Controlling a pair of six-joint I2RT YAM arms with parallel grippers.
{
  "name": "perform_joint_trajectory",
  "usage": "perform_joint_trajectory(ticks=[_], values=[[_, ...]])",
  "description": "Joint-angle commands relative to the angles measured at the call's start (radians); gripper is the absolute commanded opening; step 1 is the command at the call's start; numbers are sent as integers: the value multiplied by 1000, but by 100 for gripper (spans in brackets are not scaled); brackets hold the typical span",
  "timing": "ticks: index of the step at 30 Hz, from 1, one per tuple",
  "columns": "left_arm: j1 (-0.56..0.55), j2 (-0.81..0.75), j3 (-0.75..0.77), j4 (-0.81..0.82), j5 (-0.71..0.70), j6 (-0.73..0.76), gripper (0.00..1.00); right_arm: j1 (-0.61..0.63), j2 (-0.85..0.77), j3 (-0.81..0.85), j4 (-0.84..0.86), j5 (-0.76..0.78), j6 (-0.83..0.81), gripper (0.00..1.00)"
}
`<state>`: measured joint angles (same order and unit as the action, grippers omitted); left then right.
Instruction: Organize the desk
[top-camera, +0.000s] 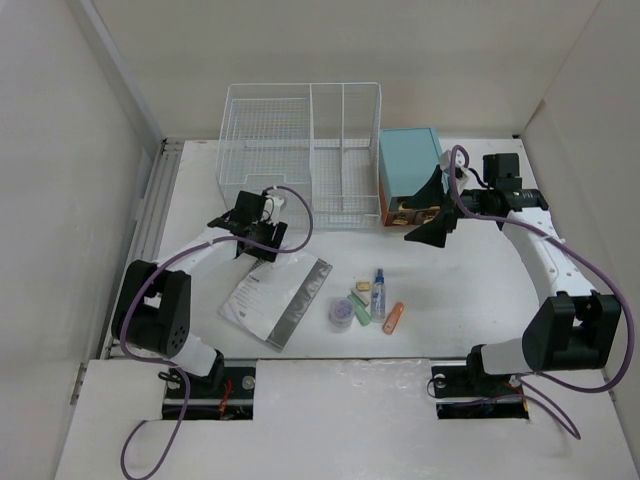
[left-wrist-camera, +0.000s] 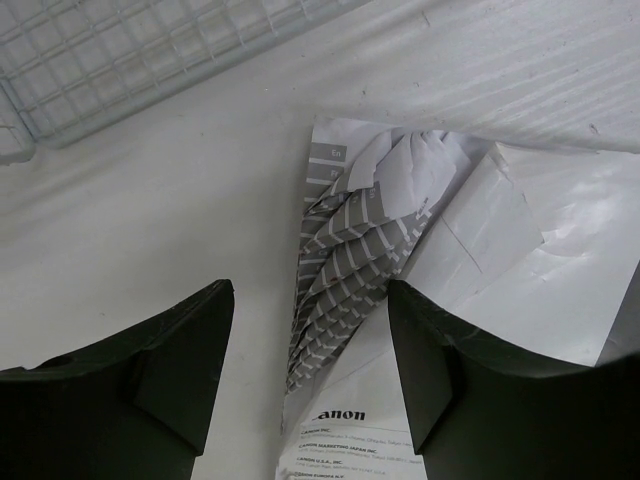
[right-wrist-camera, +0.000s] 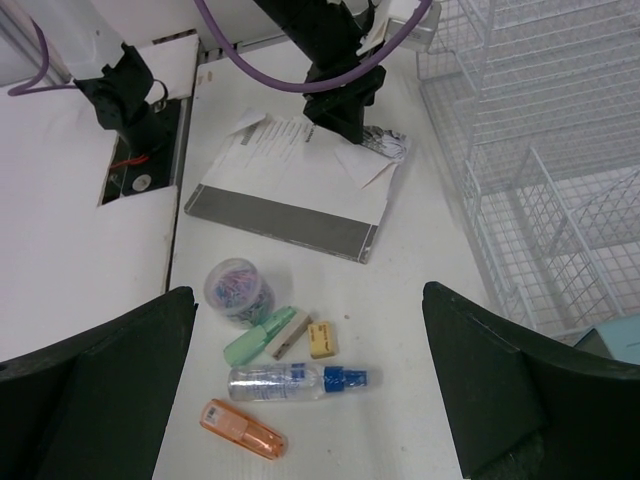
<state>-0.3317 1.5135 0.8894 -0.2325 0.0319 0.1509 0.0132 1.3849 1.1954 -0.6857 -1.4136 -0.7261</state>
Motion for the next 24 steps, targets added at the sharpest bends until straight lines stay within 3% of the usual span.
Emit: perform_joint_trajectory(ticks=[1,13,18,20,23,24], values=[[2,-12,-17,10,-7,44,59,-5,-6,41,-21,-53,-44,100],[2,122,39,-25,236,113,57,-33,-6,41,-40,-71,-64,100],[13,180,60,-45,293,133,49,-33,3,41,-49,-81,-73,100],[13,180,60,-45,307,133,38,-33,3,41,-49,-81,-73,100],[13,180,60,-45,307,133,5,-33,12,50,-58,-81,-82,100],[13,180,60,-45,316,133,2,-33,13,50,-58,-81,-82,100]])
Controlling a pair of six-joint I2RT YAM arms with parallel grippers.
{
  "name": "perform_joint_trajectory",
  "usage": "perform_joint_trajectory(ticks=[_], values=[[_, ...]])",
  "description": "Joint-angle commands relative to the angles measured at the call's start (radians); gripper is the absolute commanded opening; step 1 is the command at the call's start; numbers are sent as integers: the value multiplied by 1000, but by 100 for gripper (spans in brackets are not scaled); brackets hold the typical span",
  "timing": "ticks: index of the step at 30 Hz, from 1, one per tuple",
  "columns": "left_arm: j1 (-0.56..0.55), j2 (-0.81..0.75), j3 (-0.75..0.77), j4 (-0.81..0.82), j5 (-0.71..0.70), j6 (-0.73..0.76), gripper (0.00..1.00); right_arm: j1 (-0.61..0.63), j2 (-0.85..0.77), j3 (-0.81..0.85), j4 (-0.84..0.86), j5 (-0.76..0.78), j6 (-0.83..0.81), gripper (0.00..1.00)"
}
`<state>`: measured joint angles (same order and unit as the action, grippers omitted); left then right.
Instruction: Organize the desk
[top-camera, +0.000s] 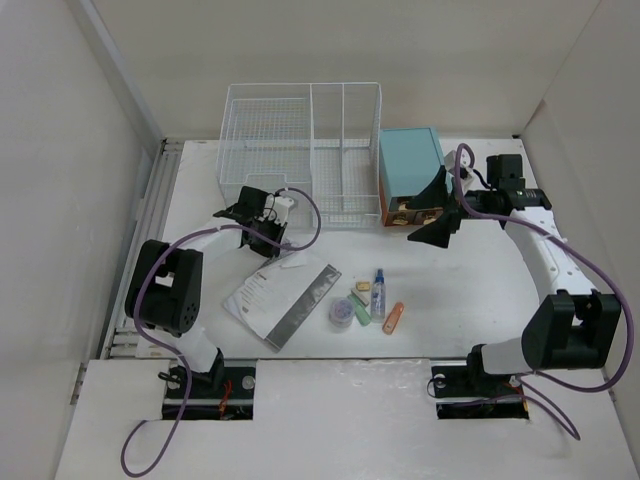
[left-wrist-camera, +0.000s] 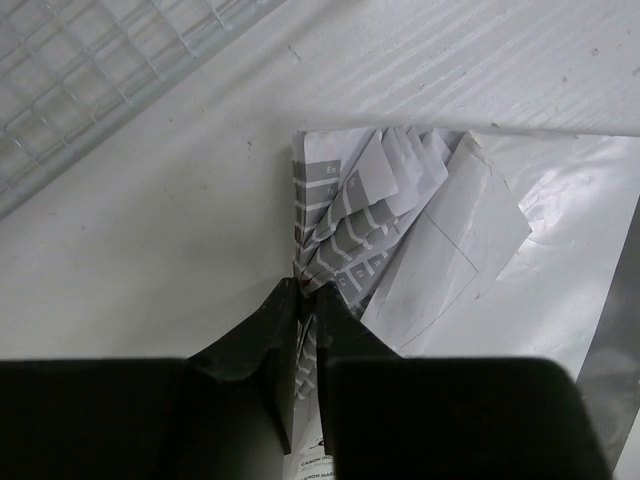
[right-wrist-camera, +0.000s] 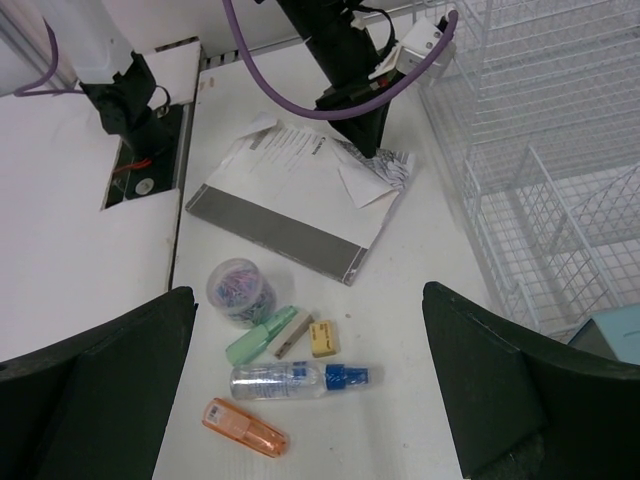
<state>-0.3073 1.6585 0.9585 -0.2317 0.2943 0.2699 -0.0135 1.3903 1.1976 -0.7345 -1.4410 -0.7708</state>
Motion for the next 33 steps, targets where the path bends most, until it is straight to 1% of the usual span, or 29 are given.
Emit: perform_joint_trajectory(ticks=[1,7,10,17,20,21,24,26,27,28,30,33], values=[[-12,35,-9,-46,54,14,0,-6,7,48,-9,-53,-38,100],[-12,17,-9,-46,72,14,0,-6,7,48,-29,-53,-56,100],[-3,-29,-9,-46,72,14,0,-6,7,48,-49,-53,-65,100],[40,-261,-30,-35,82,-43,0,-6,7,66,-94,-44,-99,100],[50,-374,-4,-35,92,-76,0,-6,16,76,-112,-32,-99,100],[50,-375,5,-35,92,-77,0,-6,16,76,-112,-32,-99,100],[59,-446,23,-44,92,-98,0,-6,27,94,-150,-19,-110,100],[68,-496,23,-44,92,-121,0,-6,48,127,-175,16,-110,100],[68,-511,23,-44,92,-121,0,15,59,147,-195,58,-110,100],[79,-523,23,-32,92,-133,0,26,71,166,-239,70,-122,100],[89,-543,23,-23,112,-142,0,50,111,187,-255,70,-134,100],[99,-552,23,-12,147,-161,0,127,166,188,-269,70,-153,100]])
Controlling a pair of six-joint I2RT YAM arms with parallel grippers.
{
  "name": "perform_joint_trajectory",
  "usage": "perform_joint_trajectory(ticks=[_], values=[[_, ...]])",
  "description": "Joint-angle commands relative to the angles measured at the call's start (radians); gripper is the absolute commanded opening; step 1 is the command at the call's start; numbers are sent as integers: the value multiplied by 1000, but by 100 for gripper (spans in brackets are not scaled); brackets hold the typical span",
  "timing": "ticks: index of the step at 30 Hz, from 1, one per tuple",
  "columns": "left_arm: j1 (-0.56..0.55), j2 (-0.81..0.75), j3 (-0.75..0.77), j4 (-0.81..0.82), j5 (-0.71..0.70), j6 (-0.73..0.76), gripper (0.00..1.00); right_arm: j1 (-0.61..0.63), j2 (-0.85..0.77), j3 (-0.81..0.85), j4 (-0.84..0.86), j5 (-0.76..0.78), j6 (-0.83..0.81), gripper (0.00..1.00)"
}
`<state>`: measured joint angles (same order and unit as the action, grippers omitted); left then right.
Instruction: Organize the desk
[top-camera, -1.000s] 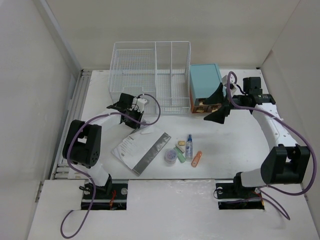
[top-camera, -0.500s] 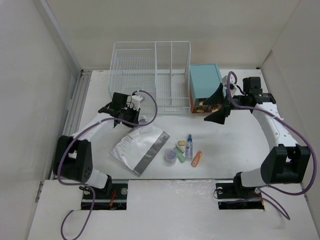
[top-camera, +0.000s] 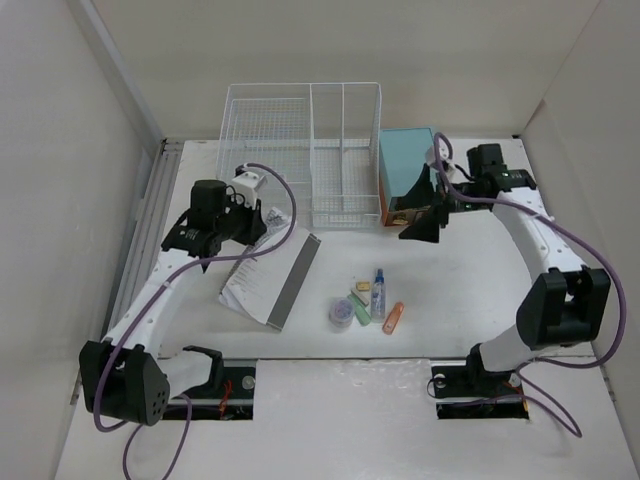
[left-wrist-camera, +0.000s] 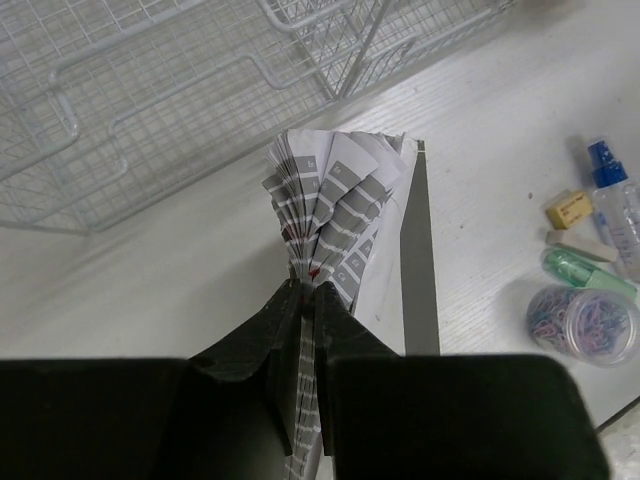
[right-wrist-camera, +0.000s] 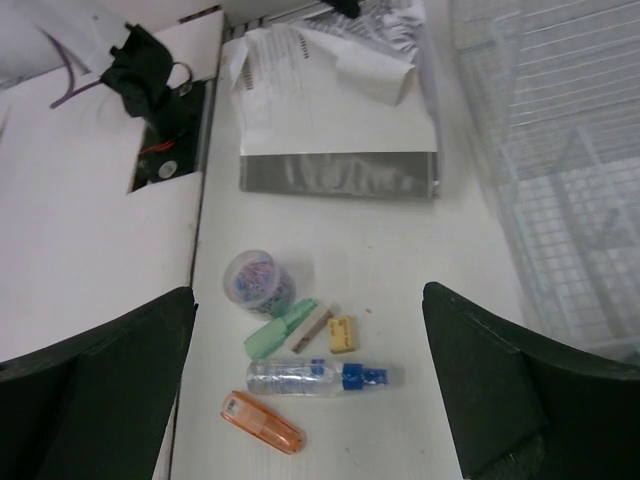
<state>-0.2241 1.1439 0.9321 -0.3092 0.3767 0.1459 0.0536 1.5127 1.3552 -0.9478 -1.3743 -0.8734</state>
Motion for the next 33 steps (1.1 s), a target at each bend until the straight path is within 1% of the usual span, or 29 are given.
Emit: perform_joint_trajectory(ticks=[1,3,4,5,6,7,9,10,11,14,15,19,20,21,22,23,24,25,26,28,29,30,31,32,33], values=[[15,-38,50,76,65,-48,0,96,58,19,-45,-26,-50,100],[25,-65,21,111,76,-63,0,127,93,1,-30,-71,-59,100],[25,-75,11,123,89,-72,0,141,136,-8,-29,-92,-68,100],[25,-84,2,134,103,-81,0,169,159,-8,-63,-115,-87,100],[25,-93,-13,154,113,-97,0,182,185,2,-101,-115,-184,100],[35,-110,-13,165,126,-106,0,196,242,33,-149,-127,-238,100],[35,-119,-35,188,145,-124,0,233,311,82,-399,-160,-419,100],[35,-133,-35,211,165,-144,0,258,378,126,-437,-186,-509,100],[35,-144,-35,211,174,-153,0,258,400,142,-437,-186,-501,100],[35,-153,-35,226,185,-167,0,324,412,185,-437,-128,-501,100],[35,-153,-35,226,194,-167,0,345,402,196,-437,-105,-510,100],[35,-153,-13,226,215,-167,0,354,340,249,-437,-37,-484,100],[35,-153,-13,226,215,-167,0,345,327,261,-409,-23,-458,100],[35,-153,-13,226,215,-167,0,345,290,262,-363,-8,-332,100],[35,-153,-1,217,226,-167,0,335,258,262,-172,65,-223,100],[35,-153,-1,217,226,-167,0,335,212,230,-3,139,-76,100],[35,-153,-1,217,226,-167,0,354,146,102,196,246,270,100],[35,-153,8,217,226,-167,0,382,-14,31,365,525,354,100],[35,-153,8,217,226,-167,0,466,-82,-22,541,655,369,100],[35,-164,8,217,226,-167,0,540,-172,-51,586,840,405,100],[35,-177,8,217,235,-167,0,567,-172,-42,586,930,424,100],[35,-188,8,217,235,-167,0,568,-190,-42,621,970,459,100],[35,-188,8,217,235,-167,0,568,-206,-95,667,1009,528,100],[35,-188,8,217,244,-167,0,559,-242,-131,713,1088,545,100],[35,-199,8,217,257,-167,0,537,-256,-198,801,1112,606,100]])
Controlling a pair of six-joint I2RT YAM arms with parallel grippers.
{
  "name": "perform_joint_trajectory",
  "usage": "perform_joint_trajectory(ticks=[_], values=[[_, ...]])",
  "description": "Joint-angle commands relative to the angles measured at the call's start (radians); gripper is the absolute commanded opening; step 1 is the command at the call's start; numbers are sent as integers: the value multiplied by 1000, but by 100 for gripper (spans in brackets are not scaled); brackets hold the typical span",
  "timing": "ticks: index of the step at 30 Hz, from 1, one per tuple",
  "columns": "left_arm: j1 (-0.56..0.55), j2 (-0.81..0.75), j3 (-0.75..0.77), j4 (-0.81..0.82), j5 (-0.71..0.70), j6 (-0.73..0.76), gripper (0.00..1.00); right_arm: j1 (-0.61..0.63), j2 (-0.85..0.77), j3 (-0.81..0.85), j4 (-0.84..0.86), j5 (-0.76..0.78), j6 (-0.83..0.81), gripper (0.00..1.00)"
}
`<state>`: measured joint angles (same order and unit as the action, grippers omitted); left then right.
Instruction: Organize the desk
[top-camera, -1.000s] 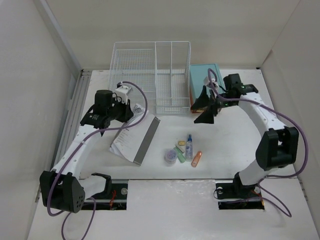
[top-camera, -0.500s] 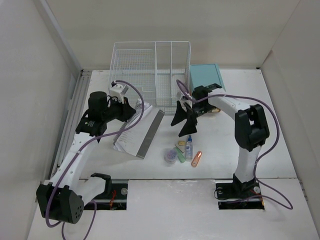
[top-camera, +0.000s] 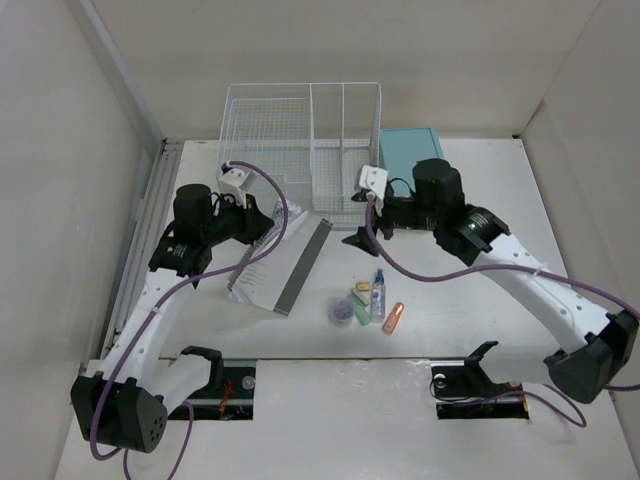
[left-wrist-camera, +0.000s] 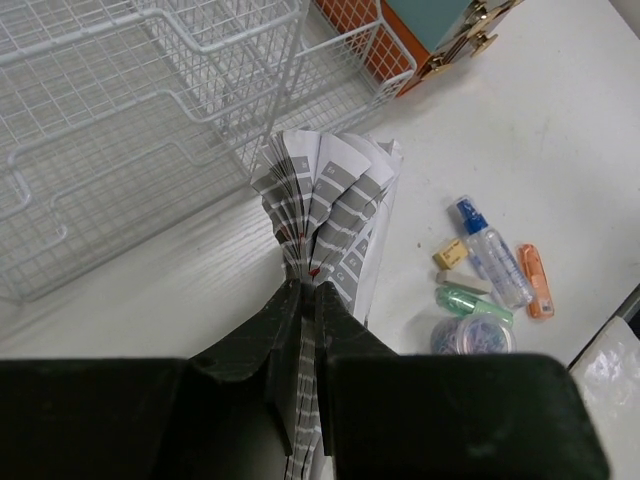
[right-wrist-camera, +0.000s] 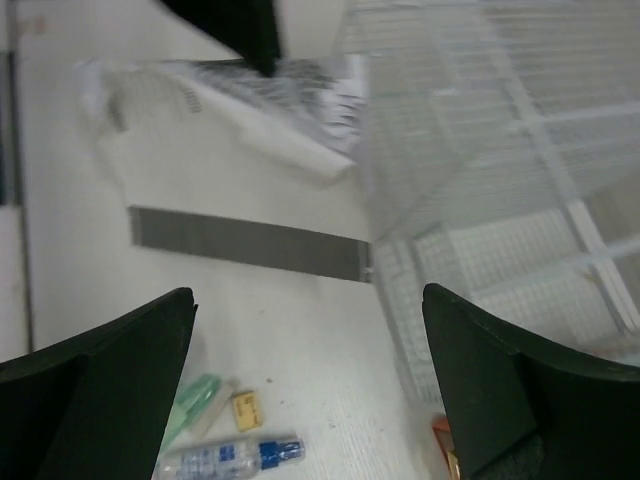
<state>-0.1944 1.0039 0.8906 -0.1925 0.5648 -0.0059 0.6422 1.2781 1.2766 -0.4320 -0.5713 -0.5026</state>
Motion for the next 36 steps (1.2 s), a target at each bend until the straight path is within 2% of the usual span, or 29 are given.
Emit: perform_joint_trajectory(ticks=[1,2,3,5,10,16,18,25,27,36], values=[[6,-70,59,100,69,-16,0,-77,-22,-120,315,286,268,100],[6,-70,59,91,82,-16,0,-108,-8,-152,329,227,298,100],[6,-82,59,91,83,-26,0,-171,10,-152,344,76,335,100],[6,-94,82,91,92,-26,0,-214,42,-196,389,-37,425,100],[6,-140,100,80,129,-46,0,-268,43,-272,547,-172,501,100],[6,-168,111,71,179,-55,0,-268,75,-322,696,-331,611,100],[6,-168,111,71,179,-55,0,-268,85,-335,791,-401,641,100],[6,-197,93,80,198,-66,0,-227,231,-266,809,-432,629,100],[6,-197,93,80,198,-57,0,-217,265,-238,809,-481,599,100],[6,-168,128,82,251,-48,0,-173,331,-185,809,-588,552,100]])
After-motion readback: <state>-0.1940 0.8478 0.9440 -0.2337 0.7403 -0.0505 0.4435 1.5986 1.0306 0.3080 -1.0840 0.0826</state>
